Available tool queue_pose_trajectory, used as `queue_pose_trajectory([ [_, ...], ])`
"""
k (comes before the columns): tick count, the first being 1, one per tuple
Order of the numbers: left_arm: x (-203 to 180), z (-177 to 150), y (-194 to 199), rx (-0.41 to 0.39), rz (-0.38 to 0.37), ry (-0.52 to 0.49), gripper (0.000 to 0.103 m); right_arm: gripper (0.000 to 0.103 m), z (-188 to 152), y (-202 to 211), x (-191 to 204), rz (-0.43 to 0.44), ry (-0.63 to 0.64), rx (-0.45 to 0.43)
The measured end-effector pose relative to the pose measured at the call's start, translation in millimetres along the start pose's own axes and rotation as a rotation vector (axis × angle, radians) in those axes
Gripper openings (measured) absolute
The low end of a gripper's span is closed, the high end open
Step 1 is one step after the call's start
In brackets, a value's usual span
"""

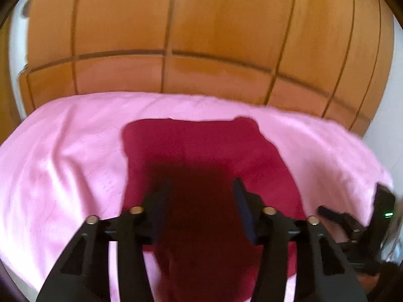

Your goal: Fold small clothes

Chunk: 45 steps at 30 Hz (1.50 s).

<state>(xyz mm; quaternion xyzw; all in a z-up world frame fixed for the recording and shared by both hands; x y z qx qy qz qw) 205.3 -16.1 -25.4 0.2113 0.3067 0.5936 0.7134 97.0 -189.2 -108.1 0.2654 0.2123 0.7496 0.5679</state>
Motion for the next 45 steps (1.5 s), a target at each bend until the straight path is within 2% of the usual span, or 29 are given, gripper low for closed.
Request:
queue_pose_trajectory([
  [1,0,0,-12,0.034,0.024,-0.013,0.031,0.100,0,-1,-1,0.006,-0.004,0.003],
  [3,16,-3,-40,0.096,0.106,0.001,0.015,0.100,-2,-1,-3,0.018,-0.015,0.005],
  [4,26,-6,-49,0.112,0.124,0.016,0.012,0.100,-2,0,-4,0.022,-0.018,0.004],
  [7,41,-14,-59,0.109,0.056,0.053,0.013,0.100,-3,1,-3,0.037,-0.013,0.002],
  [10,35,-15,-55,0.103,0.078,0.010,0.013,0.100,-2,2,-4,0.047,-0.014,0.003],
  [12,35,-16,-51,0.086,0.067,0.025,0.013,0.100,-1,4,-5,0.058,-0.021,0.004],
  [13,37,-16,-48,0.077,0.048,0.049,0.014,0.100,0,6,-6,0.066,-0.027,0.004],
  [14,39,-16,-44,0.067,0.035,0.078,0.020,0.100,1,7,-7,0.075,-0.033,0.005],
  [16,41,-18,-31,0.046,-0.015,0.125,0.043,0.100,2,10,-8,0.089,-0.036,0.002],
  [17,39,-18,-27,0.038,-0.045,0.140,0.063,0.100,2,11,-9,0.093,-0.034,0.003],
  [18,38,-19,-20,0.025,-0.078,0.152,0.076,0.100,3,12,-10,0.097,-0.035,0.006],
  [19,36,-21,-12,0.004,-0.087,0.157,0.079,0.100,4,11,-12,0.104,-0.040,0.010],
  [24,41,-26,4,-0.053,-0.062,0.182,0.082,0.100,7,3,-20,0.190,-0.150,0.048],
  [26,49,-29,4,-0.057,-0.047,0.213,0.082,0.100,13,-1,-19,0.255,-0.173,0.056],
  [30,64,-35,-4,-0.016,-0.070,0.289,0.082,0.100,24,-14,-19,0.356,-0.238,0.076],
  [36,72,-46,-19,0.090,-0.164,0.373,0.082,0.100,34,-30,-16,0.455,-0.311,0.085],
  [38,75,-51,-22,0.096,-0.171,0.403,0.082,0.100,36,-33,-14,0.479,-0.335,0.087],
  [45,72,-55,-29,0.129,-0.189,0.371,0.085,0.100,42,-47,-10,0.532,-0.357,0.107],
])
Point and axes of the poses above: each gripper's, at about its wrist camera, not at the fingertips, and y roughly against the way its jaws point, x to its left, z to its top, the point moved 4 cm from there along -y, roughly the way its jaws point, and after that the axes turned 4 degrees about y, right-handed, at the moved point
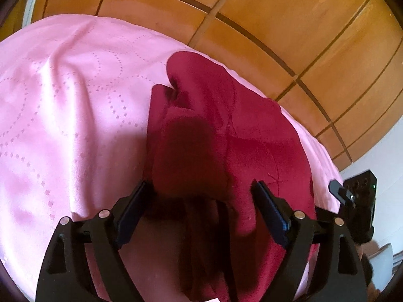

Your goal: Fold small clothes

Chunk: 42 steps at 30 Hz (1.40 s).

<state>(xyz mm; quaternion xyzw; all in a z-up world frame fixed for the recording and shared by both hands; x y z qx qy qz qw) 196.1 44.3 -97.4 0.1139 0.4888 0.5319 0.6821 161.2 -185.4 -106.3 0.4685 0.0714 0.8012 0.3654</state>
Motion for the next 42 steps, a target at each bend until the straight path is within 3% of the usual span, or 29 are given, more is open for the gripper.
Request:
queue_pose_trajectory([
  [6,3,6,-7,0.034,-0.091,0.045,0.090,0.100,15,-19,-2,0.033,-0.013,0.044],
  [14,-10,7,-28,0.105,-0.073,-0.041,0.100,0.100,30,-42,-3,0.065,0.006,0.119],
  [19,-16,4,-31,0.104,-0.066,-0.096,0.100,0.100,21,-39,5,0.096,0.064,0.143],
  [22,-21,1,-37,0.109,-0.043,-0.152,0.100,0.100,19,-42,5,0.065,0.083,0.147],
  [25,-31,0,-39,0.090,0.000,-0.201,0.086,0.100,19,-54,9,-0.019,0.130,0.163],
  [27,-36,-2,-34,0.067,-0.022,-0.181,0.071,0.100,15,-57,13,-0.058,0.187,0.160],
  [33,-36,-13,-22,0.003,-0.040,-0.163,0.056,0.095,10,-43,20,-0.063,0.218,0.077],
  [42,-61,-19,5,-0.091,-0.029,-0.244,0.052,0.094,2,-18,63,-0.106,0.417,-0.040],
])
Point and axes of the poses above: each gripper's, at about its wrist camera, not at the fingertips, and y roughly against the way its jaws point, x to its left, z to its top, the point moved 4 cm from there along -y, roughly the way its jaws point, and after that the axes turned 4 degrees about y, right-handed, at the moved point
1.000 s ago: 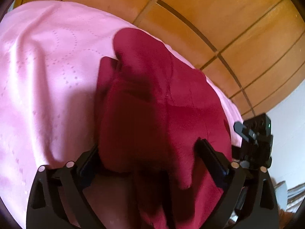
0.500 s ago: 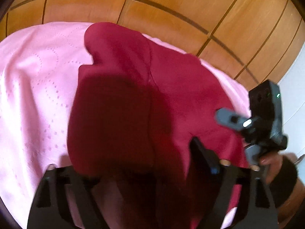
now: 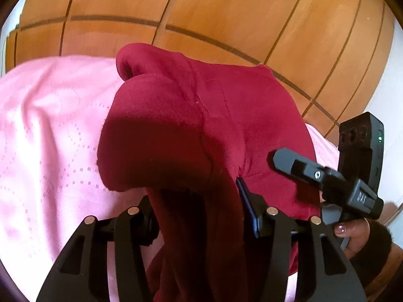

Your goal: Fold small clothes

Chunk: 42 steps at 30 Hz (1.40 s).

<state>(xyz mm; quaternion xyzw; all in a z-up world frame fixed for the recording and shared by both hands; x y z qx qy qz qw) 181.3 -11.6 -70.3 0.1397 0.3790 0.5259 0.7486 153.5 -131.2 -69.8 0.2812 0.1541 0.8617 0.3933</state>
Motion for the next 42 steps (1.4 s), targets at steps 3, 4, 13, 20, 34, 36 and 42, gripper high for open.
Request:
queue_pose_trajectory([
  [3,-11,3,6,-0.020,-0.007,-0.022,0.052,0.094,4,9,4,-0.016,0.016,-0.024],
  [4,-15,4,7,-0.025,-0.010,-0.028,0.052,0.094,6,15,4,-0.016,0.013,-0.040],
  [13,-62,16,18,-0.092,-0.063,-0.134,0.052,0.094,17,77,-6,-0.084,0.032,-0.162],
  [20,-97,21,-11,-0.047,-0.106,-0.194,0.052,0.094,17,112,-24,-0.193,0.059,-0.208],
  [34,-172,44,-114,0.052,-0.197,-0.298,0.052,0.094,13,165,-106,-0.384,-0.017,-0.272],
  [36,-187,46,-129,0.052,-0.217,-0.330,0.052,0.094,13,176,-119,-0.420,-0.033,-0.286],
  [42,-214,50,-183,0.103,-0.217,-0.392,0.054,0.094,10,194,-167,-0.543,-0.080,-0.268],
])
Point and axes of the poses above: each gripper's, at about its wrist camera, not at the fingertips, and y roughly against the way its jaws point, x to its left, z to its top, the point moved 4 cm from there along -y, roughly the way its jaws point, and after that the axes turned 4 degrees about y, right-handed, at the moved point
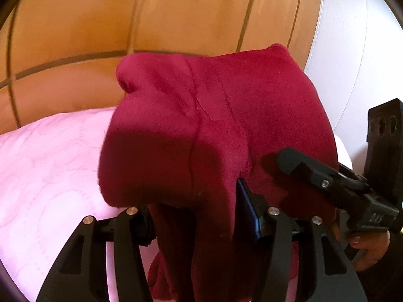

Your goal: Fold small clothes

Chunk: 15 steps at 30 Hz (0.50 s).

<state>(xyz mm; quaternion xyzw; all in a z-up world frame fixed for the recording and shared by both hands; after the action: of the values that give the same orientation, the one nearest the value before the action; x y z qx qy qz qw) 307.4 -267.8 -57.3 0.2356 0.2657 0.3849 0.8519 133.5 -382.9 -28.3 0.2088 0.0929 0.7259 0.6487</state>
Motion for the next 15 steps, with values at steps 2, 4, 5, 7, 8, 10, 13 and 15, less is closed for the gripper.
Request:
queue_pose_trajectory([
  [2,2,0,-16,0.029,0.018,-0.020,0.054,0.094,-7,-7,-11,-0.041,-0.009,0.026],
  [4,8,-2,-30,0.052,0.057,-0.049,0.056,0.094,-21,-24,-29,-0.113,-0.042,0.108],
  [5,5,-6,-38,0.062,0.072,-0.067,0.060,0.094,-29,-32,-36,-0.137,-0.064,0.146],
  [7,10,-7,-44,0.078,0.072,-0.065,0.067,0.097,-42,-44,-58,-0.121,-0.186,0.217],
  [8,17,-6,-46,0.081,0.064,-0.043,0.070,0.097,-44,-45,-66,-0.085,-0.237,0.217],
  [10,28,-6,-49,0.093,0.043,-0.002,0.076,0.098,-47,-46,-70,-0.052,-0.267,0.217],
  [13,8,-14,-54,0.112,-0.004,0.093,0.084,0.098,-46,-46,-67,-0.047,-0.262,0.210],
  [15,11,-17,-52,0.110,-0.021,0.135,0.086,0.099,-46,-45,-69,-0.040,-0.268,0.194],
])
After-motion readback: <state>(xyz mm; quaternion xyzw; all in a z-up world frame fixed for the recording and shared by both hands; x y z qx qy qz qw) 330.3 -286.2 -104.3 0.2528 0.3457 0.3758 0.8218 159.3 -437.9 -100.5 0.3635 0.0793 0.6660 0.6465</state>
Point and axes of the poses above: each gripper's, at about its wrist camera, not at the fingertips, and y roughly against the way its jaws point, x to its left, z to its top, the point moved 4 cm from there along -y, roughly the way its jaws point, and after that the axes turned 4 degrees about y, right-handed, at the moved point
